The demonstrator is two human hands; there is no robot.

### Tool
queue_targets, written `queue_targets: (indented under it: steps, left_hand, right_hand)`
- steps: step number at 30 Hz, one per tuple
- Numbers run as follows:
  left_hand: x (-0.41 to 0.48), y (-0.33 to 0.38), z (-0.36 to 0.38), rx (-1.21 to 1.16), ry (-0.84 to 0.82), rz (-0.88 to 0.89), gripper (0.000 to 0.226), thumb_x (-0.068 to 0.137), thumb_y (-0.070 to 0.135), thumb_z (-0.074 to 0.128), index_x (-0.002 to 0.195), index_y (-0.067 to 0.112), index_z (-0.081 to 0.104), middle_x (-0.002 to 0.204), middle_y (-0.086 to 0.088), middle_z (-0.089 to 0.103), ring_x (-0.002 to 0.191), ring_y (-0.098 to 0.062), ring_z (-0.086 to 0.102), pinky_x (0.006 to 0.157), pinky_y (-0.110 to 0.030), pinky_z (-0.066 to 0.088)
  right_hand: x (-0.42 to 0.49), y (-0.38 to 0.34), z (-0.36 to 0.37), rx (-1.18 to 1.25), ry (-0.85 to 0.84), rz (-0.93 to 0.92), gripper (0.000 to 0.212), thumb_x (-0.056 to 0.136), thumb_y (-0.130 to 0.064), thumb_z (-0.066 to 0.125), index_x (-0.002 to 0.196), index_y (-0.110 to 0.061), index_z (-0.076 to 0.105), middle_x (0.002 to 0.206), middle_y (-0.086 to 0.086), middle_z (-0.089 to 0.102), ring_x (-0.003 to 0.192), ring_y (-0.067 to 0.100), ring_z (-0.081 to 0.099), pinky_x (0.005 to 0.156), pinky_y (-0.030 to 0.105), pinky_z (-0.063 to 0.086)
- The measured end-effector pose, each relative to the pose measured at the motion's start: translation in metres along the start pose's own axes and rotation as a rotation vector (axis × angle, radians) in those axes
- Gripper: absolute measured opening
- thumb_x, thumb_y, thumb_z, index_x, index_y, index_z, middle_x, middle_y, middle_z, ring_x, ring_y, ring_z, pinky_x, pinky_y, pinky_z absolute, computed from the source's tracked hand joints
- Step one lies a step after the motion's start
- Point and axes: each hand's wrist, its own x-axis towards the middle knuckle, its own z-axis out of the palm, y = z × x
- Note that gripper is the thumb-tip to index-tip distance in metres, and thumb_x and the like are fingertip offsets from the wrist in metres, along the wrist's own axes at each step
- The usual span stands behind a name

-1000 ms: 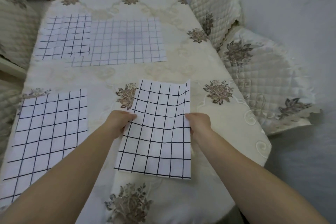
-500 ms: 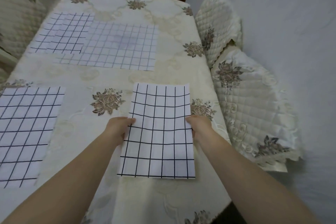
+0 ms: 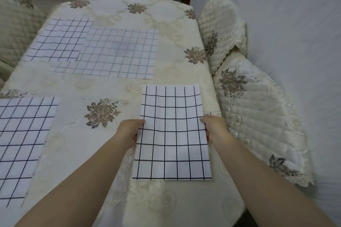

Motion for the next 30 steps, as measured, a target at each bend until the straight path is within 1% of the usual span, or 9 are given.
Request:
queue_targets:
  steps: [4, 7, 10, 14, 17, 20, 22, 25, 30]
  left_hand:
    - [0.002, 0.001, 0.012, 0.038, -0.017, -0.013, 0.009, 0.086, 0.005, 0.066, 0.091, -0.002, 0.065, 0.085, -0.021, 0.067, 0.068, -0.029, 0.065, 0.062, -0.035, 0.057]
    - [0.002, 0.003, 0.022, 0.053, -0.029, -0.025, 0.011, 0.085, 0.004, 0.066, 0.093, -0.004, 0.065, 0.086, -0.021, 0.065, 0.067, -0.028, 0.063, 0.057, -0.033, 0.058]
    - [0.001, 0.004, 0.033, 0.078, -0.038, -0.022, 0.010, 0.086, 0.004, 0.066, 0.093, -0.002, 0.064, 0.082, -0.017, 0.064, 0.064, -0.026, 0.061, 0.052, -0.028, 0.055]
    - [-0.002, 0.003, 0.041, 0.098, -0.051, -0.016, 0.009, 0.087, 0.008, 0.066, 0.090, 0.000, 0.064, 0.078, -0.016, 0.062, 0.061, -0.026, 0.058, 0.059, -0.031, 0.054]
    - [0.000, 0.004, 0.039, 0.136, -0.064, 0.019, 0.019, 0.087, 0.021, 0.063, 0.084, 0.003, 0.064, 0.078, -0.016, 0.064, 0.062, -0.026, 0.057, 0.069, -0.038, 0.053]
    - [0.000, 0.009, 0.033, 0.350, 0.031, 0.184, 0.031, 0.077, 0.035, 0.056, 0.076, 0.005, 0.063, 0.076, -0.016, 0.067, 0.068, -0.028, 0.062, 0.079, -0.045, 0.055]
    - [-0.001, 0.014, 0.030, 0.512, 0.129, 0.346, 0.037, 0.078, 0.033, 0.050, 0.074, -0.001, 0.064, 0.074, -0.018, 0.069, 0.067, -0.030, 0.062, 0.074, -0.045, 0.055]
    - [-0.002, 0.021, 0.037, 0.744, 0.229, 0.552, 0.022, 0.088, 0.020, 0.048, 0.087, 0.004, 0.064, 0.082, -0.009, 0.065, 0.073, -0.020, 0.056, 0.063, -0.032, 0.042]
    - [0.026, 0.021, 0.080, 1.023, 0.062, 0.939, 0.024, 0.090, 0.010, 0.048, 0.105, 0.003, 0.064, 0.112, -0.010, 0.061, 0.106, -0.027, 0.053, 0.087, -0.034, 0.042]
  right_hand:
    - [0.009, 0.001, -0.010, 0.008, 0.008, -0.020, 0.012, 0.077, 0.002, 0.065, 0.077, -0.009, 0.068, 0.087, 0.017, 0.063, 0.079, 0.027, 0.057, 0.078, 0.045, 0.053]
    - [0.014, 0.000, -0.017, 0.017, 0.034, -0.042, 0.010, 0.078, 0.003, 0.064, 0.073, -0.005, 0.068, 0.075, 0.012, 0.059, 0.072, 0.025, 0.052, 0.070, 0.037, 0.045]
    - [0.019, -0.001, -0.023, 0.011, 0.034, -0.072, 0.014, 0.079, 0.002, 0.062, 0.089, 0.010, 0.068, 0.080, 0.014, 0.059, 0.075, 0.026, 0.051, 0.071, 0.037, 0.045]
    - [0.017, -0.007, -0.030, -0.042, 0.062, -0.109, 0.019, 0.085, -0.002, 0.059, 0.102, 0.000, 0.069, 0.089, 0.016, 0.065, 0.077, 0.025, 0.056, 0.075, 0.042, 0.052]
    - [0.013, -0.012, -0.035, -0.098, 0.080, -0.159, 0.013, 0.088, -0.007, 0.056, 0.095, -0.008, 0.068, 0.080, 0.010, 0.061, 0.074, 0.023, 0.053, 0.067, 0.033, 0.047]
    - [0.009, -0.018, -0.037, -0.276, 0.129, -0.320, 0.014, 0.091, -0.014, 0.055, 0.096, -0.009, 0.067, 0.081, 0.005, 0.062, 0.078, 0.021, 0.056, 0.066, 0.027, 0.043]
    - [0.005, -0.023, -0.036, -0.428, 0.168, -0.417, 0.021, 0.093, -0.016, 0.054, 0.110, -0.009, 0.064, 0.096, 0.005, 0.064, 0.087, 0.019, 0.058, 0.072, 0.026, 0.043]
    - [0.012, -0.027, -0.030, -0.671, 0.171, -0.606, 0.030, 0.093, -0.015, 0.050, 0.120, -0.005, 0.060, 0.116, 0.010, 0.062, 0.106, 0.025, 0.058, 0.089, 0.037, 0.047]
    - [0.030, -0.034, 0.006, -0.999, -0.048, -0.861, 0.038, 0.099, -0.013, 0.039, 0.131, 0.001, 0.053, 0.138, 0.017, 0.049, 0.132, 0.029, 0.042, 0.110, 0.030, 0.027]
